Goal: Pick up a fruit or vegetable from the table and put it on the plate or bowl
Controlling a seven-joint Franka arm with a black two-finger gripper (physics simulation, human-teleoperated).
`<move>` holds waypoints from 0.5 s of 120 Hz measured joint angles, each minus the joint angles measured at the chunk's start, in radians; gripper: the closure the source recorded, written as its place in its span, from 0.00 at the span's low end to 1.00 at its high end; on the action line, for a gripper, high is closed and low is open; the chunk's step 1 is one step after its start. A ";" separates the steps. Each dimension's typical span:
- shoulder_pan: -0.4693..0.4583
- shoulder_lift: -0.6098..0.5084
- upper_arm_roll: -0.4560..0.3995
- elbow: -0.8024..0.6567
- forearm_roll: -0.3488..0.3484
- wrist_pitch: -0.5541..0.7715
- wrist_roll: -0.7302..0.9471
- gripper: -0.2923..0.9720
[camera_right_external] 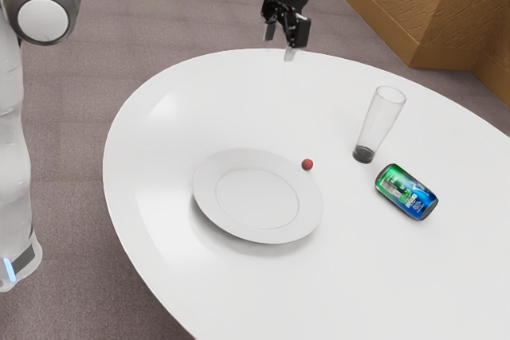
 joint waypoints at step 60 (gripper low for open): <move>-0.110 0.078 -0.003 -0.102 0.010 0.002 0.075 0.23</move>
